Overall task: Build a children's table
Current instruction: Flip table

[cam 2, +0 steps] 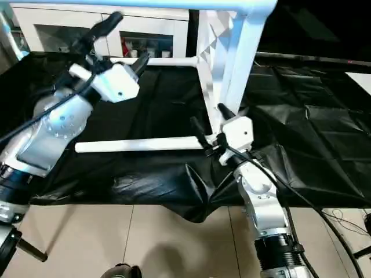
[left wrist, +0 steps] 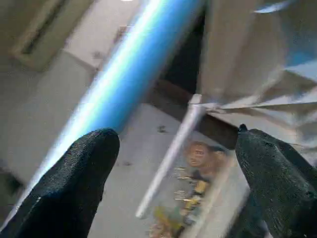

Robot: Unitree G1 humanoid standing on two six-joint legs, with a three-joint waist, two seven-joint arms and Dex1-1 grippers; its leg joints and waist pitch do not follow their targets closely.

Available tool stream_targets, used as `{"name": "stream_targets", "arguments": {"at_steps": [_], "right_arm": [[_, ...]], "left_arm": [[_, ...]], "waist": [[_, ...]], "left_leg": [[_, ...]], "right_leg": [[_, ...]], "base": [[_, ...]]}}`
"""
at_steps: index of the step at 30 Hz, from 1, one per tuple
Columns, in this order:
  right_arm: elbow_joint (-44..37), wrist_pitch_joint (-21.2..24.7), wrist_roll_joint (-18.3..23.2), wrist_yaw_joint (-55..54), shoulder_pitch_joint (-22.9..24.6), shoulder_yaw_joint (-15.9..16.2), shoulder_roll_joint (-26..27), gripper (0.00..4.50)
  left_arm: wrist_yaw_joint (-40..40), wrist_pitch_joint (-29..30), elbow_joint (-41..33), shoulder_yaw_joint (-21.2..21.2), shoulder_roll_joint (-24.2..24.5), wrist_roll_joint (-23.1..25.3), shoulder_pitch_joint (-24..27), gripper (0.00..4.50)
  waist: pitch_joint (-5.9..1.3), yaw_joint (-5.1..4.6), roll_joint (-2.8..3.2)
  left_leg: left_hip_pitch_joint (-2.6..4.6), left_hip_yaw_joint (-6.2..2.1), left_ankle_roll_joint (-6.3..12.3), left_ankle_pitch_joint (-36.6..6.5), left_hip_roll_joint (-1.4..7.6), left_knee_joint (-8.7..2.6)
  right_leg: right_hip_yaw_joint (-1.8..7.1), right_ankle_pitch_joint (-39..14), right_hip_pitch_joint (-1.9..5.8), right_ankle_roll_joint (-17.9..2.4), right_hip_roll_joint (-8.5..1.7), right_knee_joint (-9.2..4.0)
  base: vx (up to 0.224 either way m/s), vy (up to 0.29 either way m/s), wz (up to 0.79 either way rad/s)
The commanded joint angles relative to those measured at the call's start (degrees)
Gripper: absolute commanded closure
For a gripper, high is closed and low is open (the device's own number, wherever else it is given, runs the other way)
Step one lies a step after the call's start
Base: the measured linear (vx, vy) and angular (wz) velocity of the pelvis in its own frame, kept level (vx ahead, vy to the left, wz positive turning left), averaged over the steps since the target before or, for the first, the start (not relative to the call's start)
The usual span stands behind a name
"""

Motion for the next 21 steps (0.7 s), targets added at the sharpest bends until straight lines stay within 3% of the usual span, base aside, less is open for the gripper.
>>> {"name": "stream_targets", "arguments": {"at_steps": [1,8,11,13,14,15,16,17,18,19,20,21], "right_arm": [[-0.8,0.1,0.1,0.6,0.0,-0.3,0.1,0.74],[-1.9,-1.3,1.8,3.8,-0.6,1.2,0.4,0.74],[-2.7,-1.5,2.1,5.9,-0.8,2.5,0.2,0.74],[-3.1,-1.7,2.0,6.9,-0.9,3.3,0.0,0.74],[-3.3,-1.7,1.9,7.2,-0.9,3.6,0.0,0.74],[-3.4,-1.6,1.9,7.4,-0.8,3.6,0.0,0.74],[-3.4,-1.6,1.8,7.5,-0.8,3.6,0.1,0.74],[-3.4,-1.6,1.8,7.5,-0.8,3.6,0.1,0.74],[-3.4,-1.5,1.7,7.7,-0.8,3.5,0.2,0.74],[-3.4,-1.5,1.7,7.7,-0.8,3.5,0.2,0.74],[-3.5,-1.5,1.8,7.8,-0.8,3.5,0.3,0.74],[-3.6,-1.5,1.7,7.8,-0.6,3.6,0.4,0.74]], "left_arm": [[2.6,-1.3,-2.2,1.8,-0.1,1.5,-2.5,0.13],[3.1,-1.8,-0.6,1.5,0.3,2.6,-3.9,0.13],[3.8,-0.1,2.7,0.7,1.0,4.7,-5.2,0.13],[4.4,0.8,5.7,0.8,1.4,5.8,-6.8,0.13],[4.9,1.0,8.1,1.1,1.8,6.4,-8.3,0.13],[5.1,0.8,9.0,1.3,1.9,6.7,-8.8,0.13],[5.3,1.1,10.5,1.3,2.3,7.3,-9.7,0.13],[5.3,1.1,10.7,1.3,2.3,7.4,-9.8,0.13],[5.3,1.4,13.0,1.4,2.7,7.7,-11.2,0.13],[5.3,1.4,13.0,1.4,2.7,7.7,-11.2,0.13],[5.4,1.4,14.3,1.4,2.8,7.7,-12.0,0.13],[5.1,0.8,15.9,1.3,2.8,7.3,-12.8,0.13]], "waist": [[-4.11,-0.43,-0.11],[-3.76,-1.08,-0.11],[-3.54,-1.7,0.21],[-3.45,-2.33,0.51],[-3.24,-2.41,0.92],[-2.95,-1.77,1.72],[-3.08,2.02,2.08],[-3.13,4.23,1.82],[-4.68,1.83,-3.85],[-4.06,0.82,-4.55],[-3.28,1.96,-2.6],[-1.85,2.25,-1.22]], "left_leg": [[4.46,-2.68,-6.05,-35.7,2.59,-4.62],[4.44,-3.61,-7.93,-41.2,2.55,-5.54],[4.89,-3.85,-8.83,-45.4,2.41,-5.75],[4.84,-4.19,-9.35,-48.4,2.54,-6.43],[4.31,-4.21,-9.81,-51.2,2.83,-7.66],[2.12,-3.22,-10.81,-55.5,3.34,-11.08],[-3.01,0.48,-12.35,-58.6,2.89,-15.21],[-4.43,3.63,-13.46,-55.9,1.97,-16.24],[2.87,2.8,-12.24,-35.1,2.52,-5.52],[6.97,-3.88,-5.7,-13.2,-0.47,9.53],[4.16,-4.62,-3.49,-11.1,-1.86,7.52],[3.15,-7.45,-4.43,-12.4,-1.13,6.41]], "right_leg": [[0.62,-24.2,-0.46,-6.7,-2.35,-6.35],[-0.14,-26.2,0.14,-6.4,-2.25,-6.5],[-0.64,-28.4,-0.09,-6.1,-1.97,-6.89],[-1.4,-28.5,0.61,-6.4,-1.73,-6.72],[-2.15,-27.3,1.23,-6.7,-1.19,-5.88],[-3.4,-23.5,3.09,-8.0,0.35,-1.67],[-5.27,-15.8,6.72,-8.7,2.4,8.47],[-5.33,-16.4,7.01,-8.5,3.28,9.72],[0.72,-40.9,1.5,-4.4,-2.49,3.43],[5.08,-63.1,-5.95,-2.7,-6.22,-10.29],[7.5,-61.2,-2.03,-3.0,-4.6,-9.89],[6.03,-53.1,1.42,-7.3,-7.03,-8.14]], "base": [[0.0,0.0,0.0],[-0.005,0.008,-0.04],[-0.009,0.012,-0.06],[-0.049,0.031,-0.19],[-0.093,0.034,-0.29],[-0.069,0.019,-0.19],[-0.134,0.002,0.02],[-0.046,-0.116,0.08],[-0.046,-0.116,0.08],[0.116,-0.207,0.19],[0.095,-0.1,0.21],[0.095,-0.1,0.21]]}}
